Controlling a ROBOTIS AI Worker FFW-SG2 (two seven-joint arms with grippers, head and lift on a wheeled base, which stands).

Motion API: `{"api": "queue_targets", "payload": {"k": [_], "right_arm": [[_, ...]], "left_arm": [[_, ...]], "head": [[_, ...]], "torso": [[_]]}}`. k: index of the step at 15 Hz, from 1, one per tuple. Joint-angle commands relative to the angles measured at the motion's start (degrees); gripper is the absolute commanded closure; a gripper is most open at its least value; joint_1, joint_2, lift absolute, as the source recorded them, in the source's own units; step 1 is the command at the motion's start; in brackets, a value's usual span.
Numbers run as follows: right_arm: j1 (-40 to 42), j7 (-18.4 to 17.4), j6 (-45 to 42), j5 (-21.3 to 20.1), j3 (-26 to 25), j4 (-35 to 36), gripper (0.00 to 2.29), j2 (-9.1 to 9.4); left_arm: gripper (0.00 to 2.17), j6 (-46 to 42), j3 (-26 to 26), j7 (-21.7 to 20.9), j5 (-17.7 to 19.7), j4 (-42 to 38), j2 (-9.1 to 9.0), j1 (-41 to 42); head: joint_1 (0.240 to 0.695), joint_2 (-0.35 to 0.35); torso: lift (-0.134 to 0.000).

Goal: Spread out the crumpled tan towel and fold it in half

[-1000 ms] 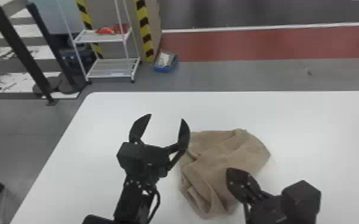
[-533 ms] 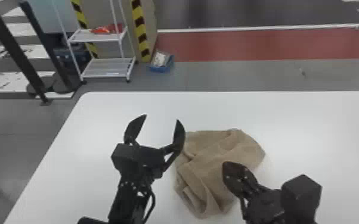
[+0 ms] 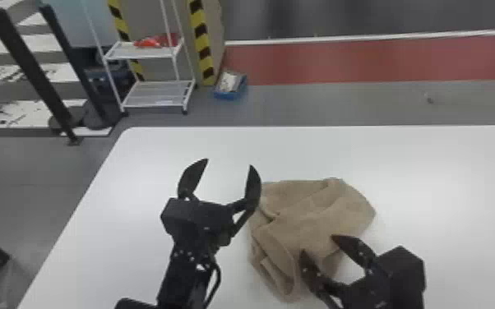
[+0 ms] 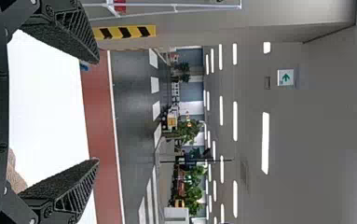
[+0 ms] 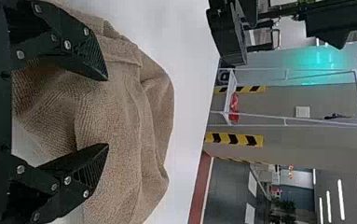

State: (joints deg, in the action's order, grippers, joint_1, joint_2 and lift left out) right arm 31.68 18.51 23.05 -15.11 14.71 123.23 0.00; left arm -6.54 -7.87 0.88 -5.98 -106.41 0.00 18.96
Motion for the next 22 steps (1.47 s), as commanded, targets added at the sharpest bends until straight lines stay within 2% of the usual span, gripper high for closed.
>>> {"api": "queue_targets", "payload": {"k": [1, 2, 3, 4, 6, 11, 14, 16, 18, 19, 21, 22], "right_arm": [[-0.1, 0.1, 0.6, -0.4, 0.1, 0.1, 0.79, 0.05], [-0.1, 0.1, 0.8, -0.4, 0.1, 0.2, 1.3, 0.05], [-0.1, 0.1, 1.0, -0.3, 0.2, 0.3, 1.62, 0.05], [-0.2, 0.2, 1.0, 0.0, 0.2, 0.5, 1.78, 0.05], [-0.2, 0.2, 1.0, 0.3, 0.4, 1.1, 1.86, 0.05], [-0.6, 0.1, 0.6, 1.1, 0.0, 2.0, 1.86, 0.05], [-0.2, 0.8, 0.6, 5.2, -1.9, 7.2, 1.86, 0.05], [-0.3, 0.0, 0.8, 8.9, -7.4, 11.0, 1.86, 0.05], [-2.1, -2.7, 0.8, 15.3, -16.8, 11.5, 1.86, 0.05], [-3.0, -4.6, 1.0, 15.7, -20.2, 10.7, 1.86, 0.05], [-4.6, -9.5, 1.3, 15.7, -26.8, 4.2, 1.84, 0.05], [-5.4, -11.7, 1.5, 15.5, -28.1, 0.3, 1.59, 0.05]], "left_arm": [[0.14, 0.0, -0.3, 0.0, 0.0, 0.1, -0.15, -0.2], [0.14, 0.0, -0.3, 0.0, 0.0, 0.2, -0.15, -0.3], [0.14, 0.0, -0.3, 0.0, 0.0, 0.2, -0.15, -0.3], [0.14, 0.0, -0.3, 0.0, 0.0, 0.2, -0.15, -0.3], [0.14, 0.0, -0.3, 0.0, 0.1, 0.2, -0.15, -0.3], [0.14, 0.0, 0.1, 0.0, 0.1, 0.0, -0.15, -0.1], [0.14, 0.0, 0.1, 0.0, 0.2, 0.2, -0.15, -0.2], [0.14, -1.1, 0.3, 2.5, 0.2, 0.1, -0.15, -0.1], [0.14, -1.2, 1.1, 3.0, 0.6, -0.2, -0.15, 0.2], [0.14, -1.4, 1.3, 3.0, 0.9, -0.4, -0.15, 0.2], [0.14, -1.6, 1.4, 3.0, 1.1, -0.4, -0.15, 0.3], [0.14, -1.6, 1.4, 3.0, 1.4, -0.4, -0.15, 0.2]], "head": [[0.695, 0.131], [0.695, 0.129], [0.695, 0.128], [0.695, 0.127], [0.695, 0.127], [0.695, 0.132], [0.695, 0.13], [0.695, 0.126], [0.695, 0.084], [0.695, 0.052], [0.695, -0.012], [0.695, -0.091]], "torso": [[-0.124], [-0.124], [-0.124], [-0.124], [-0.124], [-0.124], [-0.124], [-0.124], [-0.124], [-0.124], [-0.124], [-0.124]]}}
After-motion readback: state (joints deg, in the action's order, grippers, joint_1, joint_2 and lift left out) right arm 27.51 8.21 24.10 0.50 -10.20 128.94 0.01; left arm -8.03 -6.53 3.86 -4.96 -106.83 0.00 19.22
